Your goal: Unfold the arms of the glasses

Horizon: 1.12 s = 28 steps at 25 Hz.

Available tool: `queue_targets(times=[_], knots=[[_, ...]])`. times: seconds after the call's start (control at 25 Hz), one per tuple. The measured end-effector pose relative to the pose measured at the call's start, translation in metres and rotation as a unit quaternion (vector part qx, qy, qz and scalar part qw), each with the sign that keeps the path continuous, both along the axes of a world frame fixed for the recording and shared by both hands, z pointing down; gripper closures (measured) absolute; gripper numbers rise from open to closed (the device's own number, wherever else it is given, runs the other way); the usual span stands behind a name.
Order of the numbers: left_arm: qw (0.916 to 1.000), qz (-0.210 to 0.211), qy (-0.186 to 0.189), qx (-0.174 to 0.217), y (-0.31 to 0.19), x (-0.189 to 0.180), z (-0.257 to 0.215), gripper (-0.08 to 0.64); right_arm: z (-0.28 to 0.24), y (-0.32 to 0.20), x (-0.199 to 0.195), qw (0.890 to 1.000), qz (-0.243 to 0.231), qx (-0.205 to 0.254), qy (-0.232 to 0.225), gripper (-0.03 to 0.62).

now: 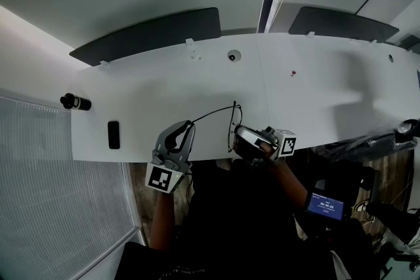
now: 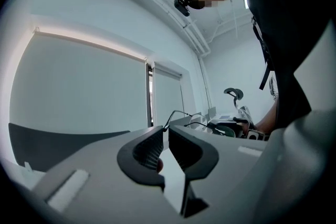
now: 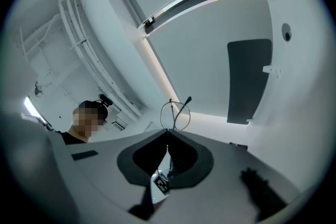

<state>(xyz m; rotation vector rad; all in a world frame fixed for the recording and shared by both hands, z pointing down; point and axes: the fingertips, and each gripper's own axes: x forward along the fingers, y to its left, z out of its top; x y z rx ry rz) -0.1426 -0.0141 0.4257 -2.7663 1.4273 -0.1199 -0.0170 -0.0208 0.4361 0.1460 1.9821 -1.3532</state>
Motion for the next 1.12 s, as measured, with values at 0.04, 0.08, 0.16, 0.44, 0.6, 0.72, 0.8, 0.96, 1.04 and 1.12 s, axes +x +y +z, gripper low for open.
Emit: queue_targets(times=[0.04,0.08,0.16,0.44,0.6,0.72,0.8,0.96,1.04,1.12], knots=[[1.0000,-0.004,0.007,0.000,-0.001,-0.002,0.000,0.521,0.003,0.002,-0.001,1.000,-0.008,-0.001,0.000,0.581],[0.9999,-0.009,0.014,-0.001,-0.001,-0.004,-0.001,0.520,0.006,0.005,-0.002,1.000,-0.015,-0.003,0.000,0.581],[0.9996,-0.015,0.024,-0.003,-0.003,-0.007,-0.002,0.518,0.011,0.008,-0.002,1.000,-0.025,-0.005,0.001,0.581],[0.9995,-0.022,0.021,-0.007,-0.006,-0.013,0.001,0.517,0.019,0.013,-0.004,0.999,-0.051,-0.015,0.006,0.581],[0.9977,-0.032,0.059,-0.001,-0.012,-0.020,0.000,0.514,0.014,0.013,-0.006,0.999,-0.048,-0.016,0.011,0.581],[0.9949,-0.047,0.089,-0.012,-0.014,-0.027,0.004,0.512,0.016,0.016,-0.010,0.998,-0.056,-0.022,0.017,0.581],[0.9932,-0.054,0.101,-0.024,-0.013,-0.030,0.010,0.511,0.021,0.019,-0.013,0.997,-0.066,-0.031,0.026,0.581],[0.9935,-0.043,0.097,-0.042,-0.011,-0.030,0.021,0.509,0.035,0.022,-0.011,0.995,-0.072,-0.054,0.036,0.581],[0.9914,-0.031,0.111,-0.061,-0.012,-0.027,0.026,0.503,0.045,0.020,-0.007,0.995,-0.064,-0.066,0.042,0.581],[0.9847,-0.014,0.146,-0.094,-0.013,-0.023,0.032,0.433,0.049,0.014,-0.004,0.995,-0.047,-0.076,0.048,0.582]])
